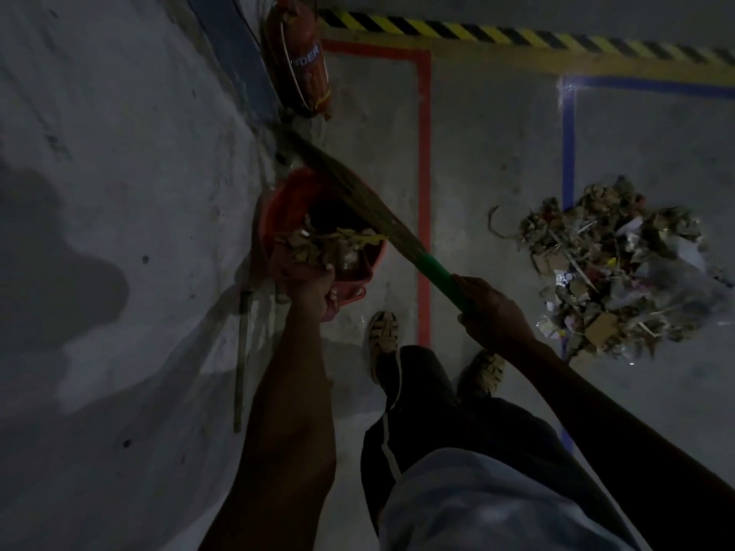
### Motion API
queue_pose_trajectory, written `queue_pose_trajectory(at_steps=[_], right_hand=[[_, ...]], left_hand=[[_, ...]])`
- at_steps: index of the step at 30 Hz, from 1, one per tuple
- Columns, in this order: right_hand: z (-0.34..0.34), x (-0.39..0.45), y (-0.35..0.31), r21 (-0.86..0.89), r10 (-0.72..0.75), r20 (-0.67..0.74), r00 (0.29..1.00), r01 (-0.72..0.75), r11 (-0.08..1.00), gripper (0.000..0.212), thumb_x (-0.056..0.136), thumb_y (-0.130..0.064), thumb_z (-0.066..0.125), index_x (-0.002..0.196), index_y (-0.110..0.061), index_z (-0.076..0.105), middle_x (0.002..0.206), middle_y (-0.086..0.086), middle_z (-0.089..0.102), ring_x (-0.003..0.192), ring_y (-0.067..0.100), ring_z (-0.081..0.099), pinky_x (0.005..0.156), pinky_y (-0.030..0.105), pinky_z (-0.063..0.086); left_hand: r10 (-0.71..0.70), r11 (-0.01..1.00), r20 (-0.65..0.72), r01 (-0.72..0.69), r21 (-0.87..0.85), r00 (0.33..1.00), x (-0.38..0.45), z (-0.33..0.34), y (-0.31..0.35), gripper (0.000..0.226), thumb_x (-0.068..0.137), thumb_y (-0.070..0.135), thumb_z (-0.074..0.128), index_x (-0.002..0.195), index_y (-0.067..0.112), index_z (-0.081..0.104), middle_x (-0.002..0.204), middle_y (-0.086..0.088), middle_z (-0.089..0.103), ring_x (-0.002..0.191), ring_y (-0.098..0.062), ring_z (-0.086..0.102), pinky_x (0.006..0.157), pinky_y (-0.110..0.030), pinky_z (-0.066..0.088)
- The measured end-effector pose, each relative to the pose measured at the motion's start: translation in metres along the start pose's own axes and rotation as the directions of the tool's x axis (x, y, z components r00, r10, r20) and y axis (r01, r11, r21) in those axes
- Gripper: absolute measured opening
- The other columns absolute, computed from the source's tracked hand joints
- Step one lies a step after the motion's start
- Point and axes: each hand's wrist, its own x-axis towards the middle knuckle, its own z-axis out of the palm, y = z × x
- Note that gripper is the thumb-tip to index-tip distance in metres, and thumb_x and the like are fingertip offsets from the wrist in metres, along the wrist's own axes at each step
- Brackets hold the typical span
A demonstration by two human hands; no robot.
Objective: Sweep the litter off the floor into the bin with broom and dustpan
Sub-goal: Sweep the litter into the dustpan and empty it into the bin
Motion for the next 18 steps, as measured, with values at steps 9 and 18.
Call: queue_pose_trajectory(at_steps=[9,18], right_hand=[[-0.006,-0.046,0.028,0.096,0.009,-0.053,0.999,-0.004,0.995,0.080,0.075,-0.003,0.075,0.148,-0.019,0.045,0.142,0.005,0.052,0.113,0.033,0.060,0.082,0.046,0.054],[-0.020,-0.095,0.119,0.170,0.124,-0.070,0.990,-0.111,0.979,0.076,0.081,-0.004,0.074,0.149,-0.015,0.042,0.145,0.011,0.049,0.120,0.033,0.054,0.090,0.038,0.047]], left_hand=[[0.047,0.999,-0.025,-0.048,-0.016,0.999,-0.033,0.000,-0.036,0.040,0.099,0.038,0.064,0.074,0.015,0.043,0.037,0.005,0.044,0.027,-0.003,0.034,0.037,-0.012,0.033],[0.156,0.987,0.001,-0.156,0.036,0.988,-0.078,0.084,-0.120,0.055,0.090,0.055,0.068,0.061,0.015,0.044,0.045,0.000,0.041,0.030,-0.008,0.033,0.036,-0.015,0.028]])
